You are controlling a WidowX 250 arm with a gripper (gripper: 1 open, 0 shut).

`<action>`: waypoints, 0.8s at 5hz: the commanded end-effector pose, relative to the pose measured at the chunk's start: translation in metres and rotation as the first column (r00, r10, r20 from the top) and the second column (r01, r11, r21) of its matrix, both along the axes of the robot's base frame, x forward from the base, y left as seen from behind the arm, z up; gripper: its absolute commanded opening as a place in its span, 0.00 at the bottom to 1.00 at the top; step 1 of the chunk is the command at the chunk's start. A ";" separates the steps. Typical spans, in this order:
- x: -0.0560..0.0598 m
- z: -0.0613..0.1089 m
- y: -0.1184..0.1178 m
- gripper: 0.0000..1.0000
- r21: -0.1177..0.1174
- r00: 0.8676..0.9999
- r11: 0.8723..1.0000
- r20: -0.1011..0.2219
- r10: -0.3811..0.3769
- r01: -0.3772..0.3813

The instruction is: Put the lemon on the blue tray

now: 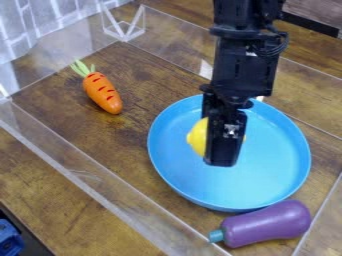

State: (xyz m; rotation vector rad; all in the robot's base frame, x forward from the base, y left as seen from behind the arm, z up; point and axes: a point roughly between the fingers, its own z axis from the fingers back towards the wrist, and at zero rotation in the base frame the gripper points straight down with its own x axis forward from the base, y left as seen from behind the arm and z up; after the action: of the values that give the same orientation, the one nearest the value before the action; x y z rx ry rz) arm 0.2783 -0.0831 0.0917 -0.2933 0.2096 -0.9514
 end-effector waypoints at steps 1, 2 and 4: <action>0.006 0.035 -0.001 0.00 -0.022 0.995 0.999 0.092 -0.025 0.027; 0.004 0.040 -0.002 0.00 -0.028 0.995 0.999 0.089 -0.044 0.046; 0.000 0.043 0.006 0.00 -0.039 0.997 0.999 0.081 0.012 -0.008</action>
State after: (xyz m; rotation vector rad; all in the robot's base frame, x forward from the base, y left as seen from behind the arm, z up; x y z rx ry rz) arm 0.2742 -0.0801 0.1118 -0.3146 0.1986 -0.9574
